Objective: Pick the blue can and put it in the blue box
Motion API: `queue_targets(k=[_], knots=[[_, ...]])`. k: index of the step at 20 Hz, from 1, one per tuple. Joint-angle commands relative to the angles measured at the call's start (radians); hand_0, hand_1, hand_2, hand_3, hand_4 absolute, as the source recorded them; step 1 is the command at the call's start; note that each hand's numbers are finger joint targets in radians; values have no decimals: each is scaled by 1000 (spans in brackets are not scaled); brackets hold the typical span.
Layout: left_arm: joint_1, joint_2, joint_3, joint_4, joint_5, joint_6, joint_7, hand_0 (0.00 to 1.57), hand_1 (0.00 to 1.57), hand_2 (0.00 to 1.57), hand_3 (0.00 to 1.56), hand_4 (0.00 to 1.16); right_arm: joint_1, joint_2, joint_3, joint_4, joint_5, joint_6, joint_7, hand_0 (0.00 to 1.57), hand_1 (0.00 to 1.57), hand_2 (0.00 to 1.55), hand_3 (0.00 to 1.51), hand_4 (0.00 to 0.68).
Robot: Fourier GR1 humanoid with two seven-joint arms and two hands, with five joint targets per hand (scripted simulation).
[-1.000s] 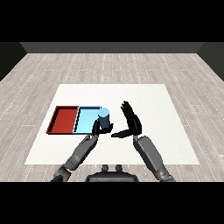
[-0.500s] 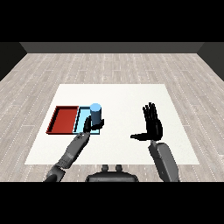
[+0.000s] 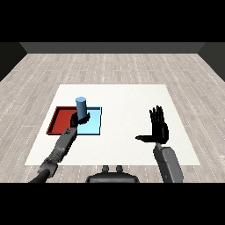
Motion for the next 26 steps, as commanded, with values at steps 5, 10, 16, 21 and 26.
queue_targets(k=[5,10,16,21,26], knots=[[-193,57,41,350,-65,0,114,1571,1571,1571,1444,1033,-51,24,-34,105,13,-9,-6,0,0,0,0,0],[-237,3,23,508,-116,33,133,1571,1571,1502,1378,987,-50,31,-53,164,-2,27,-34,0,0,0,0,0],[-214,-69,1,586,-150,16,158,1482,1482,1409,881,869,-81,47,-93,279,-23,64,-89,0,0,0,0,0],[-194,-57,45,604,-113,-49,198,1571,1571,1480,0,699,-81,23,-109,211,-37,68,-56,0,0,0,0,0],[-196,-89,-4,623,-175,-27,233,0,0,0,0,588,-90,25,-116,228,-46,82,-54,0,0,0,0,0]])
